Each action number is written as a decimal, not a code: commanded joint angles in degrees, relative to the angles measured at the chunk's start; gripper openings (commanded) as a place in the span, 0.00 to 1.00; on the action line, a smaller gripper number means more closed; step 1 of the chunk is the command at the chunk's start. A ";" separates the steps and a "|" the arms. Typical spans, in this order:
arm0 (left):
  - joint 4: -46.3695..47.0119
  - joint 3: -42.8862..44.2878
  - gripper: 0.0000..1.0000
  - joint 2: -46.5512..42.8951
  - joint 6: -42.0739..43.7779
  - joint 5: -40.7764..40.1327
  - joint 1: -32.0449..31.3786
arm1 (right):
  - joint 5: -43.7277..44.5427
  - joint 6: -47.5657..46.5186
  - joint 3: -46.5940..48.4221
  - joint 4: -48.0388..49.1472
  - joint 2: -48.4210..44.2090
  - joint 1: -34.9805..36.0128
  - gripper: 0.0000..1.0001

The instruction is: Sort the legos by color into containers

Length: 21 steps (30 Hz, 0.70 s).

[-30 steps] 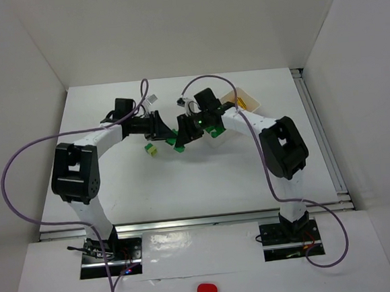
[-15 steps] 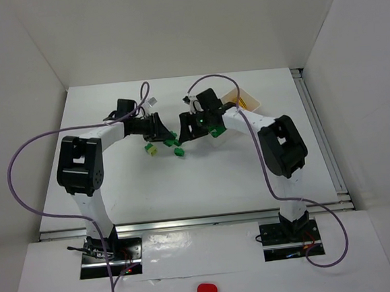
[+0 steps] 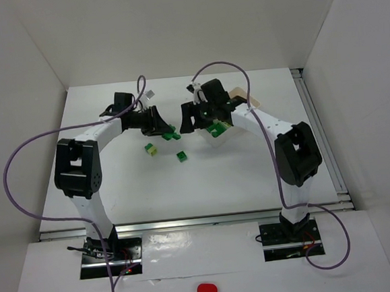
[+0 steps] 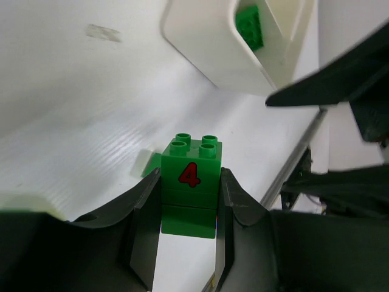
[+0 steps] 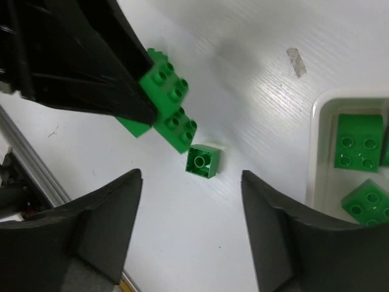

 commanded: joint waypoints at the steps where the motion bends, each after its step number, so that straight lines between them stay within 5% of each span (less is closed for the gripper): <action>1: -3.22 3.34 0.00 -4.63 -4.09 -8.59 2.64 | 7.29 -0.64 -0.80 -2.98 -2.46 4.20 0.77; 7: -10.51 4.66 0.00 -8.77 -5.42 -22.76 3.26 | 20.71 2.95 -2.48 -3.77 1.40 10.61 0.86; 15: -12.01 2.02 0.00 -11.76 -5.43 -24.98 4.32 | 26.19 5.42 0.32 -2.54 10.19 13.70 0.86; 21: -12.01 2.02 0.00 -11.23 -4.90 -24.46 4.32 | 29.89 6.03 0.34 -1.49 12.93 15.46 0.70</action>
